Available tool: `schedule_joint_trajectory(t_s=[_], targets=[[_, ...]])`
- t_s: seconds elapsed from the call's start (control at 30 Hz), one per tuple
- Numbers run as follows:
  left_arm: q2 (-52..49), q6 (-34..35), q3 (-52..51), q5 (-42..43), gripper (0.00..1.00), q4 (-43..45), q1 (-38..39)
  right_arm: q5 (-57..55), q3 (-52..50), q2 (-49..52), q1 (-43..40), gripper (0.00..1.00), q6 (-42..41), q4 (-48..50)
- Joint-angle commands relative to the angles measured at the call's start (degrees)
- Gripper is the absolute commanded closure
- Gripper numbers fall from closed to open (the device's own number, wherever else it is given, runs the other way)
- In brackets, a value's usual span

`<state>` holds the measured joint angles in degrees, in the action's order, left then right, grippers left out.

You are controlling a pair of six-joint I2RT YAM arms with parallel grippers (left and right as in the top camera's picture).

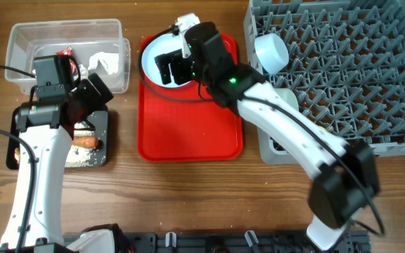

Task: Sort waste into correct bins and load items into the dishwasher rack
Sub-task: 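Move the right gripper to the light-blue plate and grasp its edge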

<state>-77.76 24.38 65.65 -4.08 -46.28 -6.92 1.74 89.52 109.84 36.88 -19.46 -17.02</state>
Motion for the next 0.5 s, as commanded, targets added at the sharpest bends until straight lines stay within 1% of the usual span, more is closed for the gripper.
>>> schedule_joint_trajectory(t_s=[0.0,0.03,0.13,0.2,0.3,0.37,0.4,0.43,0.47], targets=[[1.03,0.72,1.16,-0.72,0.0,0.15,-0.35,-0.15,-0.28,8.55,-3.8,0.0,-13.99,-0.42],[1.03,0.72,1.16,-0.72,0.0,0.15,-0.35,1.25,-0.28,10.38,-4.52,0.01,-15.65,-0.42],[1.03,0.74,1.16,-0.72,0.0,0.15,-0.35,0.98,-0.26,13.6,-5.29,0.07,-18.49,-0.02],[1.03,0.72,1.16,-0.72,0.0,0.15,-0.35,-0.85,-0.26,14.53,-5.25,0.17,-20.26,0.57],[1.03,0.74,1.16,-0.72,0.0,0.17,-0.35,-2.32,-0.28,16.35,-5.25,0.34,-22.86,1.57],[1.03,0.72,1.16,-0.72,0.0,0.15,-0.35,-2.21,-0.26,17.27,-5.25,0.43,-24.22,2.19],[1.03,0.72,1.16,-0.72,0.0,0.15,-0.35,-2.21,-0.28,17.68,-5.25,0.53,-25.05,2.51],[1.03,0.72,1.16,-0.72,0.0,0.15,-0.35,-2.25,-0.28,17.94,-5.25,0.6,-25.73,2.71],[1.03,0.72,1.16,-0.72,0.0,0.15,-0.35,-2.25,-0.28,18.36,-5.22,0.63,-25.77,2.86]])
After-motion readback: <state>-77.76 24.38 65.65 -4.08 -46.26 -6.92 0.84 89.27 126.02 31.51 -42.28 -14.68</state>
